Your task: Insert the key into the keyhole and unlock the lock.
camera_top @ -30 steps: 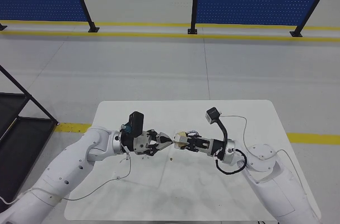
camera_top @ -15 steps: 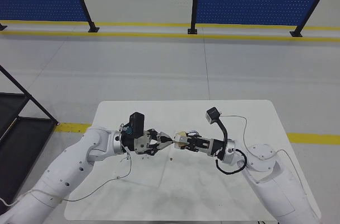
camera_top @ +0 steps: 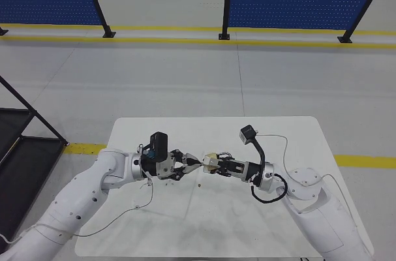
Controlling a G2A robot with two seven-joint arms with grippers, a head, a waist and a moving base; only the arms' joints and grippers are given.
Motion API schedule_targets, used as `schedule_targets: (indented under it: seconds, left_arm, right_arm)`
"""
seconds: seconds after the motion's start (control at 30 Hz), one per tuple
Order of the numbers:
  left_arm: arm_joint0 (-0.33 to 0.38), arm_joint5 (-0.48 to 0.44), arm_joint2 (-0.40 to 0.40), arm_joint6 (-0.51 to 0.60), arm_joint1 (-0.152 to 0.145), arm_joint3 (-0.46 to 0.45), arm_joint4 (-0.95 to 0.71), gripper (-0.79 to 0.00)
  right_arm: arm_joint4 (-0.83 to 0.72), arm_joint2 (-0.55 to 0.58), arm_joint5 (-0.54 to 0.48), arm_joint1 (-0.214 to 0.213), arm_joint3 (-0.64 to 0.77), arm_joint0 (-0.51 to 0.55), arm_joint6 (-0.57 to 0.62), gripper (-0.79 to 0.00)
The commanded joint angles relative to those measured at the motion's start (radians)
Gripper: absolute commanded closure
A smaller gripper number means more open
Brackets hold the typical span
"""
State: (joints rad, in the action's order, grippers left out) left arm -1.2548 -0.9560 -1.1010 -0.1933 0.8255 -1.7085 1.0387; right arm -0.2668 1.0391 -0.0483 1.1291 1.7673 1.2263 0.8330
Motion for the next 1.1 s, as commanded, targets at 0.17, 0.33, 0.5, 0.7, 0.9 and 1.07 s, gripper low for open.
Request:
schedule_targets:
  seconds: [0.17, 0.33, 0.5, 0.7, 0.9, 1.07]
  left_arm:
    - [-0.010, -0.004, -0.015, -0.006, 0.004, 0.003, 0.007, 0.000]
    - [-0.012, -0.009, -0.021, -0.004, 0.008, 0.007, 0.006, 0.000]
    - [-0.012, -0.014, -0.025, -0.002, 0.012, 0.012, 0.003, 0.000]
    - [-0.013, -0.019, -0.030, 0.002, 0.017, 0.021, -0.002, 0.000]
    - [-0.016, -0.024, -0.039, 0.003, 0.020, 0.022, -0.004, 0.000]
    - [-0.019, -0.028, -0.046, 0.005, 0.023, 0.024, -0.002, 0.000]
  right_arm:
    - [0.000, 0.000, 0.000, 0.000, 0.000, 0.000, 0.000, 0.000]
    - [0.000, 0.000, 0.000, 0.000, 0.000, 0.000, 0.000, 0.000]
    - [0.000, 0.000, 0.000, 0.000, 0.000, 0.000, 0.000, 0.000]
    - [0.000, 0.000, 0.000, 0.000, 0.000, 0.000, 0.000, 0.000]
    - [0.000, 0.000, 0.000, 0.000, 0.000, 0.000, 0.000, 0.000]
    - [0.000, 0.000, 0.000, 0.000, 0.000, 0.000, 0.000, 0.000]
